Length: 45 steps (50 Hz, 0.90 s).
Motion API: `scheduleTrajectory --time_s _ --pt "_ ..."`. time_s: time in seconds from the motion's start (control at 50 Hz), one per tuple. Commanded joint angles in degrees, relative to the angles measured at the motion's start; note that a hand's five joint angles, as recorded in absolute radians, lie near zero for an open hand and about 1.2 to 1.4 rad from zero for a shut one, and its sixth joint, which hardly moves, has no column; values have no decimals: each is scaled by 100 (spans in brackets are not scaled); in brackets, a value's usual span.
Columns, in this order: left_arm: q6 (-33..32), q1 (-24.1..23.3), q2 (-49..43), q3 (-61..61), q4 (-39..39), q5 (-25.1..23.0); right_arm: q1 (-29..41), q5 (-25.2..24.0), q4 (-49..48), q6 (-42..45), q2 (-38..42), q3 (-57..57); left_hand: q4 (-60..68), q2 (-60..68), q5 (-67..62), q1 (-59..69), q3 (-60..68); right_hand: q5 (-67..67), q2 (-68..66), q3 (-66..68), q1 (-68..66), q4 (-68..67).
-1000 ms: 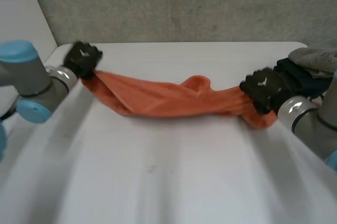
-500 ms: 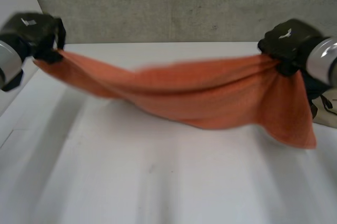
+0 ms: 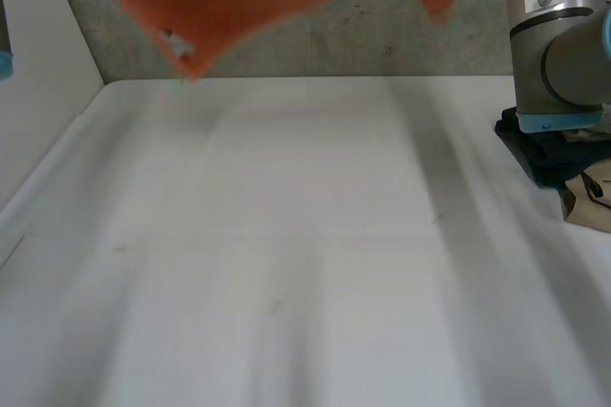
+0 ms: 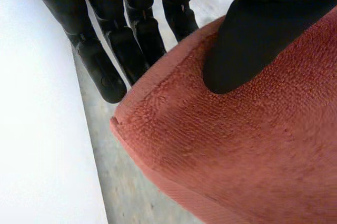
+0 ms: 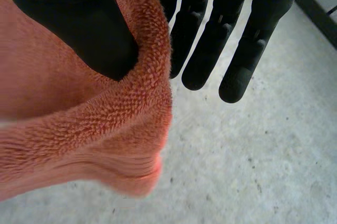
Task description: Fold the laundry.
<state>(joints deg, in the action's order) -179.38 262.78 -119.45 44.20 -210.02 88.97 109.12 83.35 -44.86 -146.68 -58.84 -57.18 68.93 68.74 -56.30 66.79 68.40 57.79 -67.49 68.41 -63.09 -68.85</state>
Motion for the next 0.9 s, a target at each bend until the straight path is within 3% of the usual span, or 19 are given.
scheduleTrajectory --time_s 0.02,0.18,0.34,0.42,0.44,0.52,0.74,0.9 --pt "-97 -69 475 1396 347 -398 -101 -530 477 -124 -224 -1022 1107 1126 -1370 1321 1160 1221 -1251 1159 -1691 -1115" --pt "-562 -95 721 3778 418 -512 -532 -1251 1900 174 -189 -2375 1107 1126 -1370 1321 1160 1221 -1251 1159 -1691 -1115" --pt "-1151 -183 748 5379 365 -890 -980 -1647 3527 1553 -180 -3237 1107 1126 -1370 1321 1160 1221 -1251 1159 -1691 -1115" --pt "-1327 -157 862 5766 374 -1022 -1112 -1603 4212 1897 -268 -3238 1107 1126 -1370 1321 1160 -2169 2139 -2231 1699 2275" --pt "-1371 -148 940 5880 348 -1031 -1121 -1559 4440 1915 -347 -3194 1107 1126 -1370 1321 1160 -4144 4114 -4206 3674 4251" --pt "-1407 -52 1151 6038 365 -1101 -1113 -1445 4924 1854 -636 -2940 1107 1126 -1370 1321 1160 -5779 5749 -5841 5309 5885" --pt "-1407 124 1477 6215 383 -1347 -665 -1488 6032 1098 -612 -1244 1107 1126 -1370 1321 1160 -5511 5481 -5572 5041 5617" --pt "-1372 107 1706 6259 453 -1347 -278 -1814 6341 1791 732 321 1107 1126 -1370 1321 1160 -4939 4909 -5000 4469 5045"
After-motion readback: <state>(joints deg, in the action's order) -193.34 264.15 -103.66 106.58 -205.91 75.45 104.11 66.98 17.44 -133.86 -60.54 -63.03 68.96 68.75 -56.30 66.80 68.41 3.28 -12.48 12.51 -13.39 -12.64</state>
